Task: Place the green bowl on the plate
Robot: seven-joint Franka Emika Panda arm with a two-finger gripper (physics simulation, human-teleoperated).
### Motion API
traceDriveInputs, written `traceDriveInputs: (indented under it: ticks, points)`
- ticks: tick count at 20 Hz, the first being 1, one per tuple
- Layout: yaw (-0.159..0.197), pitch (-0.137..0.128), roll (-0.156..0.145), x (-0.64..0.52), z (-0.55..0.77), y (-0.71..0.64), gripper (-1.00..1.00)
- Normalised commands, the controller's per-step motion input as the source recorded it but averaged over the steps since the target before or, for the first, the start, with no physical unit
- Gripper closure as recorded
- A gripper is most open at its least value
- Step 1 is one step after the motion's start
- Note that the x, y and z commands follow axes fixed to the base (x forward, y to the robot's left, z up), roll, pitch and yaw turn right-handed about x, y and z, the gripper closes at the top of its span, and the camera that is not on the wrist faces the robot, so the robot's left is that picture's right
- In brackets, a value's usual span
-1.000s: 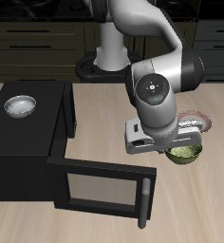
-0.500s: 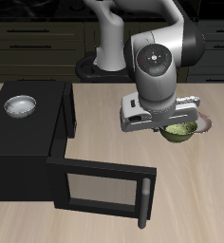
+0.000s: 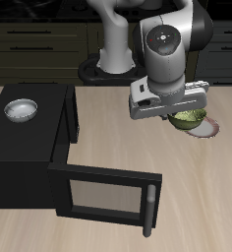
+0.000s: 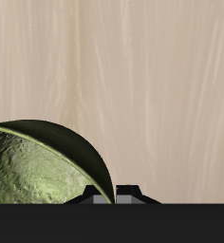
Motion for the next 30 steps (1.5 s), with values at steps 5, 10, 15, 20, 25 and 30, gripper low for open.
traceDriveInputs:
  ticks: [5,10,15,20,25,30]
  points:
    - [0.003,-0.017,0.05,-0.6,0.02,0.28,1.0]
    - [0.042,-0.008,0.005,-0.43,-0.05,0.22,1.0]
    - [0.026,-0.005,0.05,-0.41,-0.08,0.25,1.0]
    - [0.03,0.004,-0.001,-0.29,-0.12,0.23,1.0]
    - [0.034,-0.005,0.009,-0.23,-0.14,0.23,1.0]
    - [0.019,0.006,-0.004,-0.05,-0.1,0.18,1.0]
